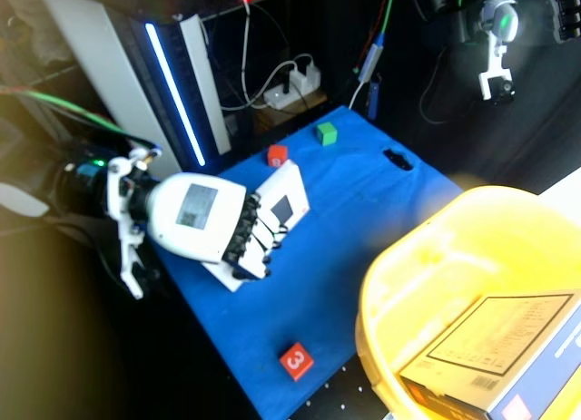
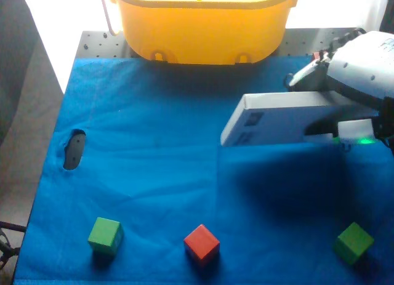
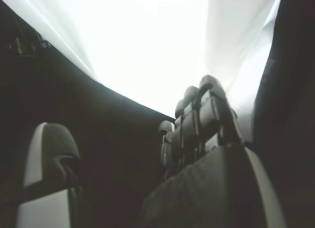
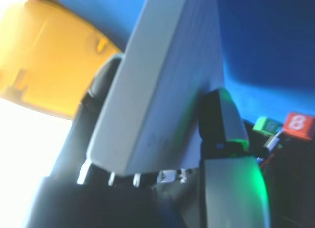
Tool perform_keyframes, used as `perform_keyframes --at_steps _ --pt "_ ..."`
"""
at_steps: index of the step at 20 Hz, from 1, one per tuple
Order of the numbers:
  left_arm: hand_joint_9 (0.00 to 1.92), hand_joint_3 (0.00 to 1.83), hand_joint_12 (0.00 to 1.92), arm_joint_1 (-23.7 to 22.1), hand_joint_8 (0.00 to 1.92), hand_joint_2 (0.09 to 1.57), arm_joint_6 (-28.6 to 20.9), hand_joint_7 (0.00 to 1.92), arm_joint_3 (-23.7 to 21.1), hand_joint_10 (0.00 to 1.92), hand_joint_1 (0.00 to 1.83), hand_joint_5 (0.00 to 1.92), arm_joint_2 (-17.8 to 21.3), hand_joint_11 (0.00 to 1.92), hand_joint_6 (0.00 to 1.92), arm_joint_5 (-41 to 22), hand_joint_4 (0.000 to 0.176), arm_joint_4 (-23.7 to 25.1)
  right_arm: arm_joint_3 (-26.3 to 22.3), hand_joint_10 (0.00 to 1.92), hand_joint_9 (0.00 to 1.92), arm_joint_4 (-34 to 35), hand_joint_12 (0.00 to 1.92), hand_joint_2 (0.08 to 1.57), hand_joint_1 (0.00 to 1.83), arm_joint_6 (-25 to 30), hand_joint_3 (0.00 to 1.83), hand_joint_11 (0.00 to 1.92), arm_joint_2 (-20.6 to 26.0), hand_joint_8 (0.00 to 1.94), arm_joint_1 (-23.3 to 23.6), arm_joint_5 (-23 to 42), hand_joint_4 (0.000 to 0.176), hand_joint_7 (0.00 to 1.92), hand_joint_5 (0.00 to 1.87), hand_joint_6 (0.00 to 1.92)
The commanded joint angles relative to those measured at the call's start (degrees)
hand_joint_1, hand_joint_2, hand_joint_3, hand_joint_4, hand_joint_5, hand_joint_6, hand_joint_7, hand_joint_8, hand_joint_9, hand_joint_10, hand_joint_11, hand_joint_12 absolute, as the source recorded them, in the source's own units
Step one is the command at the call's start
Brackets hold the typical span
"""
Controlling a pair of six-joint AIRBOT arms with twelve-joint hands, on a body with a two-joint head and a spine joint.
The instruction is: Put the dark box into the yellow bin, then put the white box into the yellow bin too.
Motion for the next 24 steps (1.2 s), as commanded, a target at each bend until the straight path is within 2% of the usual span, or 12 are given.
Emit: perform_keyframes --at_steps 1,4,6,8,10,12,14,15,16,18,21,24 --pt "0.1 0.0 0.01 -0.27 0.01 0.94 -0.24 0.09 -0.04 0.0 1.04 0.07 0.23 0.05 0.0 -5.94 0.174 -0.92 -0.07 0.8 1.17 0.36 1.35 1.09 1.28 0.34 0.0 0.95 -0.38 0.93 1.54 8.76 0.0 1.14 0.94 0.86" --pt "0.07 0.01 0.0 0.24 0.01 0.97 -0.24 0.11 -0.1 0.0 1.01 0.07 0.08 0.02 0.0 -5.69 0.176 -0.92 0.4 0.77 1.16 -0.78 1.3 1.09 1.27 0.33 0.0 0.95 -1.14 0.91 3.96 9.58 0.0 1.14 0.95 0.87" --pt "0.06 0.0 0.01 0.6 0.01 0.93 -0.24 0.11 -0.1 0.0 1.01 0.06 -0.09 0.04 0.0 -5.42 0.175 -0.92 0.92 0.79 1.17 -1.67 1.31 1.09 1.28 0.33 0.0 0.95 -1.48 0.93 6.1 9.62 0.0 1.14 0.96 0.83" --pt "0.04 0.0 0.01 0.78 0.0 0.93 -0.24 0.07 -0.1 0.0 1.0 0.04 -0.22 0.03 0.0 -5.28 0.159 -0.92 1.22 0.92 1.13 -2.23 1.39 1.1 1.27 0.33 0.0 0.93 -1.48 1.02 7.8 9.66 0.0 1.1 0.96 0.8" --pt "0.07 0.01 0.03 0.93 0.01 0.95 -0.24 0.09 -0.07 0.01 1.04 0.08 -0.66 0.09 0.02 -5.21 0.151 -1.1 1.85 0.83 1.13 -3.3 1.34 1.1 1.27 0.32 0.0 0.91 -1.48 0.97 10.26 9.65 0.0 1.11 0.91 0.87" --pt "0.07 0.01 0.04 0.99 0.0 0.98 -0.24 0.08 0.23 0.01 1.04 0.1 -1.31 0.1 0.02 -5.26 0.142 -1.41 2.37 0.76 1.13 -3.67 1.31 1.09 1.28 0.3 0.0 0.88 -1.46 0.91 12.49 9.67 0.0 1.14 0.95 0.83" --pt "0.05 0.02 0.05 1.08 0.0 1.0 -0.24 0.08 0.22 0.0 1.0 0.11 -1.41 0.1 0.02 -5.24 0.147 -1.41 3.04 0.72 1.12 -5.12 1.3 1.08 1.27 0.27 0.0 0.88 -1.46 0.92 16.12 9.66 0.0 1.14 0.98 0.79" --pt "0.06 0.0 0.26 1.15 0.0 1.01 -0.24 0.08 0.19 0.0 1.02 0.12 -1.41 0.04 0.02 -5.24 0.148 -1.41 3.27 0.63 1.16 -5.35 1.24 1.08 1.28 0.25 0.0 0.91 -1.46 0.88 17.18 9.66 0.0 1.16 0.98 0.8" --pt "0.05 0.0 0.32 1.2 0.0 1.01 -0.24 0.07 0.18 0.0 1.04 0.12 -1.42 0.01 0.01 -5.18 0.147 -1.4 3.49 0.57 1.18 -5.46 1.19 1.08 1.27 0.24 0.0 0.93 -1.55 0.87 17.97 9.66 0.0 1.16 0.97 0.83" --pt "0.03 0.0 0.28 1.31 0.0 1.02 -0.24 0.08 0.19 0.0 1.07 0.1 -1.5 0.0 0.0 -5.07 0.146 -1.36 3.75 0.46 1.25 -5.57 1.12 1.08 1.28 0.18 0.0 0.98 -1.87 0.87 18.98 9.67 0.0 1.17 0.98 0.81" --pt "0.01 0.0 0.32 1.46 0.0 1.04 -0.24 0.06 0.22 0.0 1.09 0.07 -1.84 0.0 0.0 -4.95 0.145 -1.32 4.45 0.41 1.25 -5.57 1.08 1.08 1.26 0.12 0.0 0.98 -2.38 0.86 20.15 9.67 0.0 1.14 0.98 0.85" --pt "0.01 0.0 0.34 1.6 0.0 1.0 -0.24 0.03 0.68 0.0 1.09 0.12 -2.55 0.0 0.01 -4.7 0.171 -1.05 6.03 0.4 1.3 -5.57 1.11 1.07 1.27 -0.81 0.0 1.03 -3.44 0.82 21.83 9.67 0.0 1.17 0.99 0.83"
